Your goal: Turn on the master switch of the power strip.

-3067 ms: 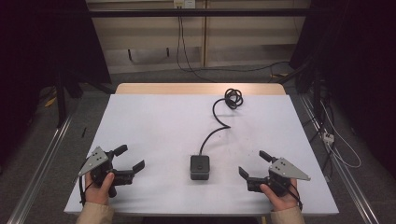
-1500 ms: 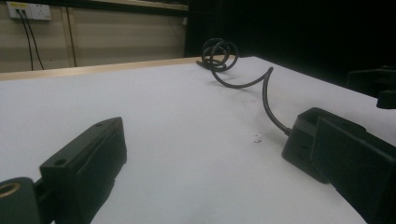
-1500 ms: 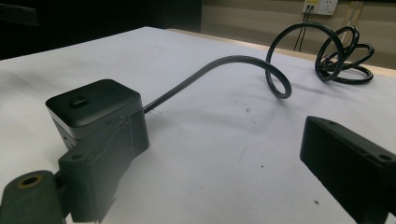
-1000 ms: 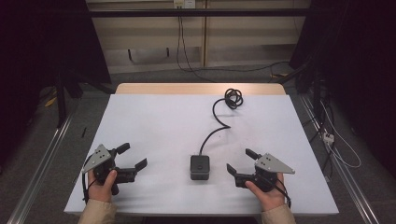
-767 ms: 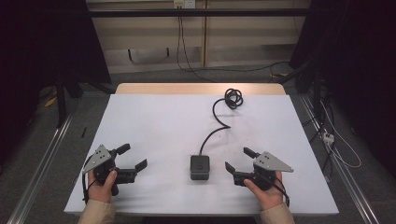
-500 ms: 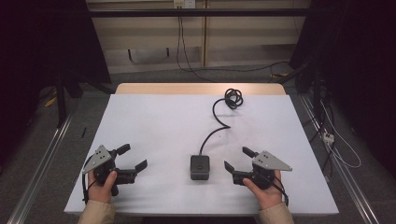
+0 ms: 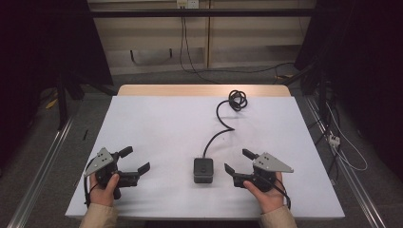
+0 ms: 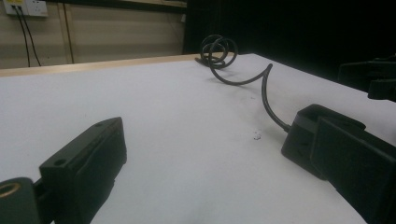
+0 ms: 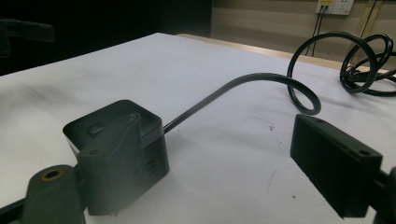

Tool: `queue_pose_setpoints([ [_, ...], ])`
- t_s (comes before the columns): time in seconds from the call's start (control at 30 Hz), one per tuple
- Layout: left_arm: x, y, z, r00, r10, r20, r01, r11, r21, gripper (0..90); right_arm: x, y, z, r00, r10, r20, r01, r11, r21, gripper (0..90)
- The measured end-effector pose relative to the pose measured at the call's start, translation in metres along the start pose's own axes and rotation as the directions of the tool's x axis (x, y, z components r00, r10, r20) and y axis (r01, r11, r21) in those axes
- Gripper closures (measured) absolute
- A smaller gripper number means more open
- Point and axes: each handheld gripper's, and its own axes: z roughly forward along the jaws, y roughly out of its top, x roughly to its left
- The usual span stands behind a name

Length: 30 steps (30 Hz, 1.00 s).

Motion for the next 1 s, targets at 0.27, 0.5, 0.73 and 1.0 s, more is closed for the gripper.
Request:
queue_pose_setpoints([
  [0.27, 0.001, 0.0, 0.0, 1.0, -0.002, 0.001, 0.002, 1.0, -0.003, 3.4, 0.001, 0.002, 0.003, 1.0, 0.003, -0.006, -0.003, 1.0, 0.003, 18.5],
  [0.5, 0.0, 0.0, -0.002, 1.0, -0.001, -0.001, 0.001, 1.0, -0.005, 3.3, 0.004, 0.003, 0.005, 0.9998, 0.007, -0.02, -0.007, 1.0, 0.005, 24.1],
  [0.73, 0.0, -0.001, -0.004, 1.0, -0.001, -0.002, 0.001, 1.0, -0.002, 3.4, 0.006, 0.007, 0.007, 0.9985, 0.031, -0.046, -0.031, 1.0, 0.002, 30.1],
  [1.0, 0.001, -0.001, -0.006, 1.0, -0.003, -0.008, 0.003, 1.0, -0.002, 3.3, 0.009, 0.009, 0.011, 0.9965, 0.035, -0.076, -0.034, 0.999, 0.009, 35.3],
])
